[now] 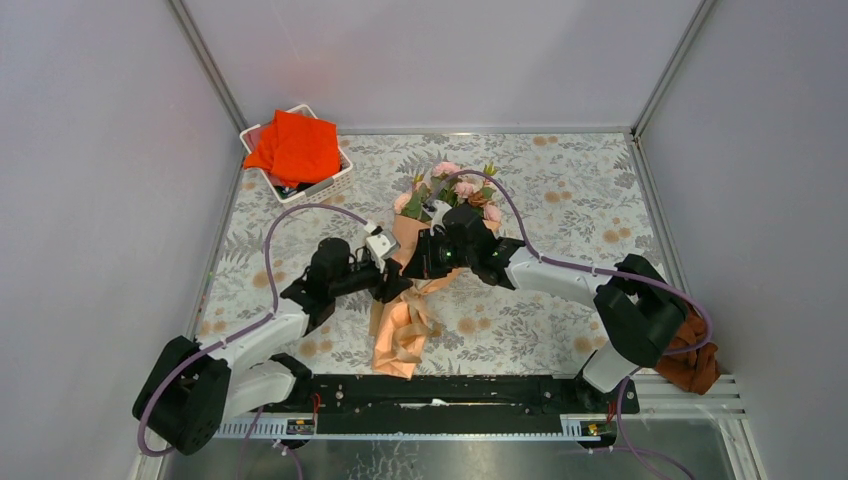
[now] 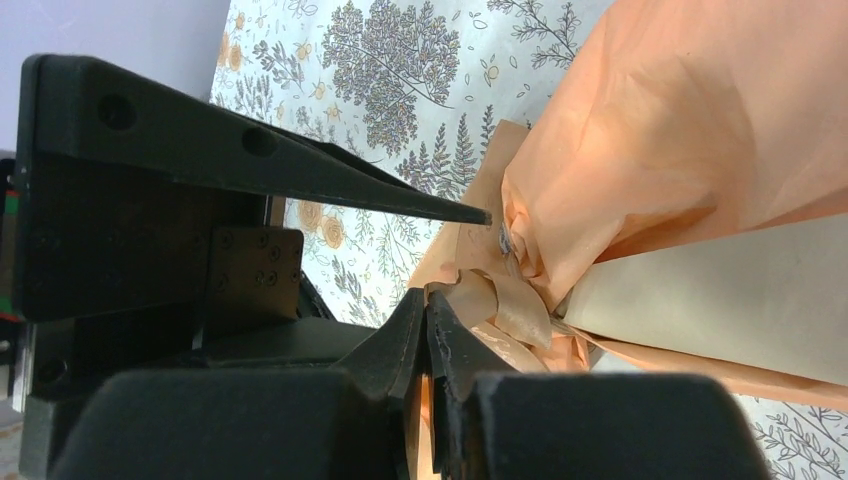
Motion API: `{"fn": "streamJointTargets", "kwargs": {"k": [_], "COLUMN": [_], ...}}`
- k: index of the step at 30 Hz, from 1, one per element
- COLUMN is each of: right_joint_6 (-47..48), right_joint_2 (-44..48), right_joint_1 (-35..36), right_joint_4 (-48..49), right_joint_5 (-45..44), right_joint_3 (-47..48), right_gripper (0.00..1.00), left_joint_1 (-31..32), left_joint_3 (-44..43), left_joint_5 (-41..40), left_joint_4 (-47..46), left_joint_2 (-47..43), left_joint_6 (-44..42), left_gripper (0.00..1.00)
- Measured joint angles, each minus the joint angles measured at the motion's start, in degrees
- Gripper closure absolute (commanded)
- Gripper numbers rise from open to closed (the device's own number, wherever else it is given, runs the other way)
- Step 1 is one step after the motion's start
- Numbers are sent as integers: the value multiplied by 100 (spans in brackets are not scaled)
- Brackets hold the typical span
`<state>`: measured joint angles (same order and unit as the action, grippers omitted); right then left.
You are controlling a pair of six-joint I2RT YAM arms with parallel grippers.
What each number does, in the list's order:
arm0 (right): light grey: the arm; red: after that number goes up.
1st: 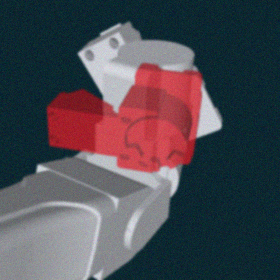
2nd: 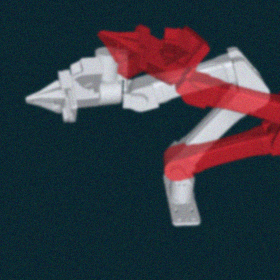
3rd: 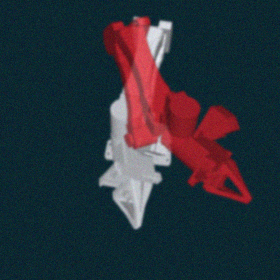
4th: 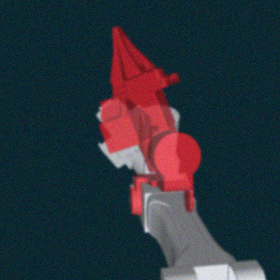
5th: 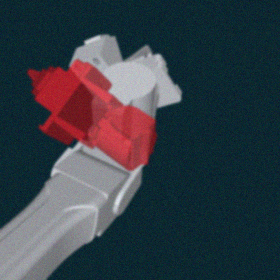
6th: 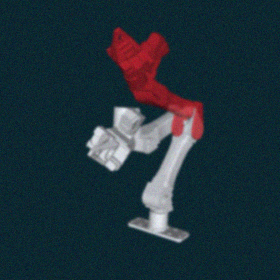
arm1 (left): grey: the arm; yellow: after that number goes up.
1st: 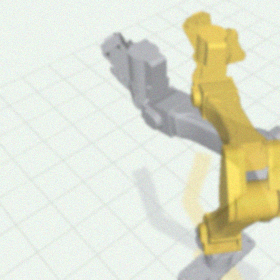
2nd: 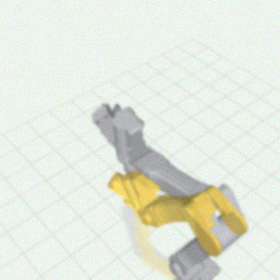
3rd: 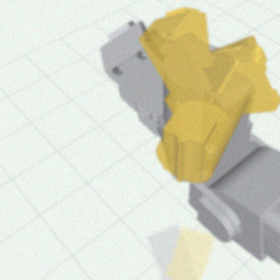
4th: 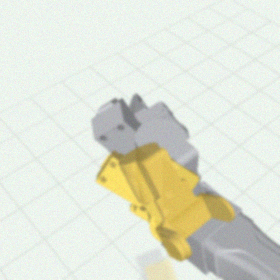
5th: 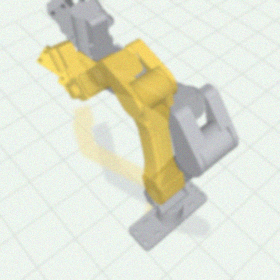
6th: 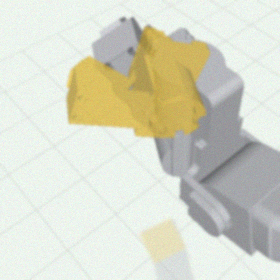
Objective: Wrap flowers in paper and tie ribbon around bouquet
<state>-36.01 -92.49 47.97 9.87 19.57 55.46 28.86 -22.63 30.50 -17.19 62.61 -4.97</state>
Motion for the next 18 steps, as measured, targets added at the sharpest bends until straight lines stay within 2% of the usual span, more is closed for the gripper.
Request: {"fn": "streamJointTargets", "kwargs": {"k": [2,9,11,18], "right_joint_6": [-81,-184,-179,59], "right_joint_2": [-2,-15,-15,-28], "right_joint_1": [0,-2,-20,-44], "right_joint_4": [-17,-24,-39,-361], "right_joint_5": [-9,-55,-76,-90], "right_joint_3": [0,0,2,138], "right_gripper": [91,86,83,61], "left_joint_1": [111,271,267,260], "left_joint_3": [7,164,240,367], "left_joint_5": [-129,-354,-350,-380], "left_joint_4": [-26,-352,-387,-522], "left_joint_2": [0,24,46,52], "left_joint_6": [160,616,717,1040], "left_gripper": [50,86,99,100]}}
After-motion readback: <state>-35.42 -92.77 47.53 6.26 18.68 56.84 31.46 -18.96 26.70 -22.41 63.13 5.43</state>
